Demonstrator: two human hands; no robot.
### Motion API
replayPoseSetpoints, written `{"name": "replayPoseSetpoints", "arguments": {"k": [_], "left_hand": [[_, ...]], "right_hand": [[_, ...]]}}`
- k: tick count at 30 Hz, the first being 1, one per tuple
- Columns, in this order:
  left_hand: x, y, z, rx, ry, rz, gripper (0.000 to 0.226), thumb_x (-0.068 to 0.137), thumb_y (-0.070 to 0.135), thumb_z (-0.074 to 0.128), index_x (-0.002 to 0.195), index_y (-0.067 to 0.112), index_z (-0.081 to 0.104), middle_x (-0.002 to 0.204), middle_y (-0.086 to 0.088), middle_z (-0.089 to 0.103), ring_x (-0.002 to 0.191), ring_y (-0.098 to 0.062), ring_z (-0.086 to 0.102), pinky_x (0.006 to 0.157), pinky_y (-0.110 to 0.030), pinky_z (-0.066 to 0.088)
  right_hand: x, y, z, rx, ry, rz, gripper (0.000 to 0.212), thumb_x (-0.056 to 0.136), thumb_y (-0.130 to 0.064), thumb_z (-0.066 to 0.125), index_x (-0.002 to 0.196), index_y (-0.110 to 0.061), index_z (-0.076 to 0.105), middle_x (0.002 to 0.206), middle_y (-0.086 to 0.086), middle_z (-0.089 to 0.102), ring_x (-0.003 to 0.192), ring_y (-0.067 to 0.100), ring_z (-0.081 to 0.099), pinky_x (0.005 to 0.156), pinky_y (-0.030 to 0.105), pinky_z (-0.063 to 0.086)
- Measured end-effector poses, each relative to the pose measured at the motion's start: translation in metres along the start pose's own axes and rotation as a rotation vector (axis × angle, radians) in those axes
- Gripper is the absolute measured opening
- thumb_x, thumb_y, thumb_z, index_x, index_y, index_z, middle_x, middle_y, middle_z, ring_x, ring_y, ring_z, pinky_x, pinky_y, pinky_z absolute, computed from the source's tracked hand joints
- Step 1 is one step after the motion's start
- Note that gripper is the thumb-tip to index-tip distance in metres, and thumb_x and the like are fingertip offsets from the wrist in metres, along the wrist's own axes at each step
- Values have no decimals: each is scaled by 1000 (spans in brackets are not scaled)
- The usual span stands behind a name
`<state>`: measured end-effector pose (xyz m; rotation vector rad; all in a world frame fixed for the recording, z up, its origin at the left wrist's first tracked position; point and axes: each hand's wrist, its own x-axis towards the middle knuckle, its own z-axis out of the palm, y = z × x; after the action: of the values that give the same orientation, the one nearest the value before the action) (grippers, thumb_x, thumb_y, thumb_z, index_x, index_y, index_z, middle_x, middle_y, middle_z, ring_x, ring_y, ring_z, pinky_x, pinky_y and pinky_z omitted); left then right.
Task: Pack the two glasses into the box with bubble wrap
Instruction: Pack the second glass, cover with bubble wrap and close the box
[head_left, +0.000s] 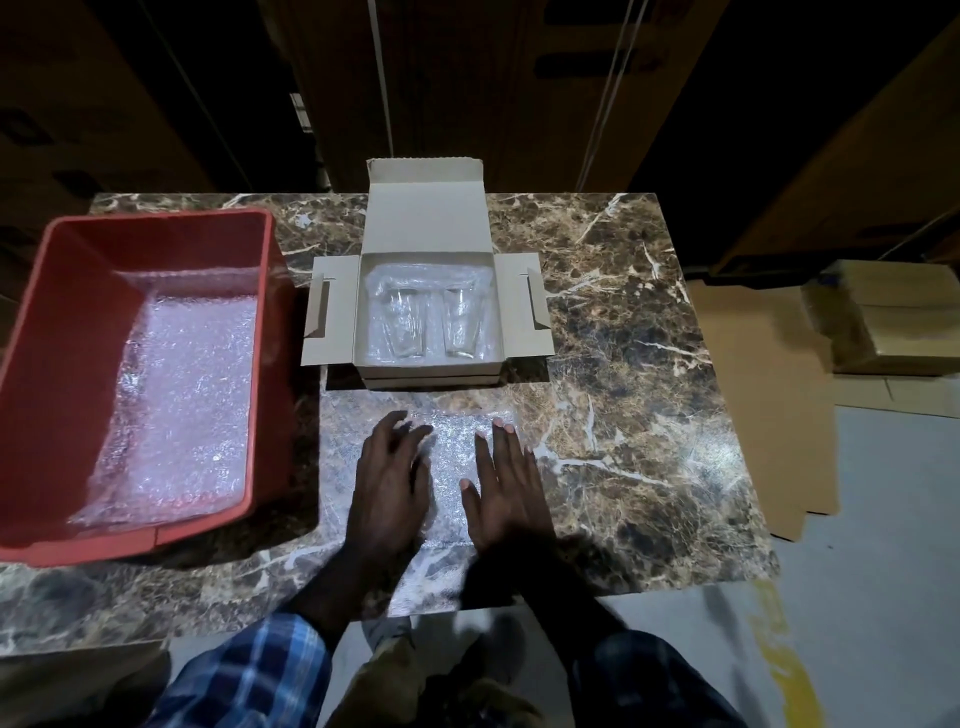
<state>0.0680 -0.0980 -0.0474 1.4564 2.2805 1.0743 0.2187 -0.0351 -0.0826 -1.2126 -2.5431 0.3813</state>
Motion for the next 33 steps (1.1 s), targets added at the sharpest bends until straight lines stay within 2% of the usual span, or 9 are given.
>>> {"name": "replayPoseSetpoints", "arguments": {"k": [2, 7, 15, 18, 20, 23, 26, 31, 33], "left_hand": [[-1, 1, 3, 148, -74, 97, 39, 96, 18, 46, 132, 10, 59, 152, -13, 41, 134, -29, 43, 108, -44, 37], [-27, -9, 22, 379, -359, 236, 55, 105, 30, 25, 157, 11, 27, 167, -8, 11, 154, -23, 7, 123, -45, 9], [-30, -23, 11, 523, -417, 174, 66, 107, 49, 24, 160, 14, 5, 168, 0, 1, 154, -14, -4, 124, -50, 3], [-33, -24, 6, 521, -423, 122, 71, 106, 54, 25, 160, 13, 4, 168, -3, -2, 154, -15, -8, 123, -47, -3], [-36, -22, 1, 511, -432, 153, 73, 105, 54, 26, 160, 12, 4, 168, -5, -4, 154, -18, -8, 123, -47, -4], [-44, -13, 0, 498, -470, 272, 75, 104, 57, 28, 160, 10, 11, 168, -7, 3, 155, -22, 0, 123, -50, 2], [-54, -8, 10, 506, -519, 349, 78, 101, 63, 32, 158, 9, 23, 166, -11, 13, 154, -25, 9, 121, -49, 8], [-58, -2, 20, 505, -520, 311, 79, 99, 67, 32, 157, 13, 28, 165, -12, 19, 153, -27, 14, 121, -46, 11], [-57, 0, 21, 520, -499, 296, 78, 98, 66, 34, 156, 14, 31, 164, -12, 23, 152, -27, 19, 120, -46, 12]], "right_hand": [[-2, 1, 9, -59, -56, -2, 61, 99, -37, 37, 150, -4, 39, 159, 19, 29, 148, 32, 26, 122, 44, 10], [-4, 6, 15, -114, -91, -31, 62, 98, -36, 40, 152, -5, 36, 161, 18, 24, 151, 31, 18, 122, 45, 13], [-14, 32, -1, -141, -2, 78, 68, 105, -52, 29, 152, -4, 35, 160, 13, 30, 148, 27, 30, 120, 46, 24], [-20, 48, -9, -132, 37, 44, 69, 104, -52, 26, 150, -2, 38, 159, 17, 31, 146, 32, 33, 119, 49, 23], [-28, 53, -13, -105, 103, -67, 63, 101, -48, 39, 143, -2, 50, 153, 20, 41, 141, 34, 42, 116, 50, 29], [-43, 45, -17, -43, 240, -82, 43, 90, -38, 60, 115, -6, 71, 133, 14, 63, 114, 32, 59, 97, 43, 48], [-54, 37, -16, 56, 285, -17, 29, 89, -28, 60, 102, -5, 72, 121, 12, 68, 94, 29, 61, 80, 38, 53], [-46, 22, -23, 352, 180, 199, 27, 85, -17, 54, 105, -10, 71, 123, 13, 69, 102, 28, 67, 93, 31, 46], [-41, 18, -29, 496, 103, 331, 28, 82, -9, 57, 105, -19, 69, 118, 4, 71, 101, 23, 68, 91, 35, 53]]}}
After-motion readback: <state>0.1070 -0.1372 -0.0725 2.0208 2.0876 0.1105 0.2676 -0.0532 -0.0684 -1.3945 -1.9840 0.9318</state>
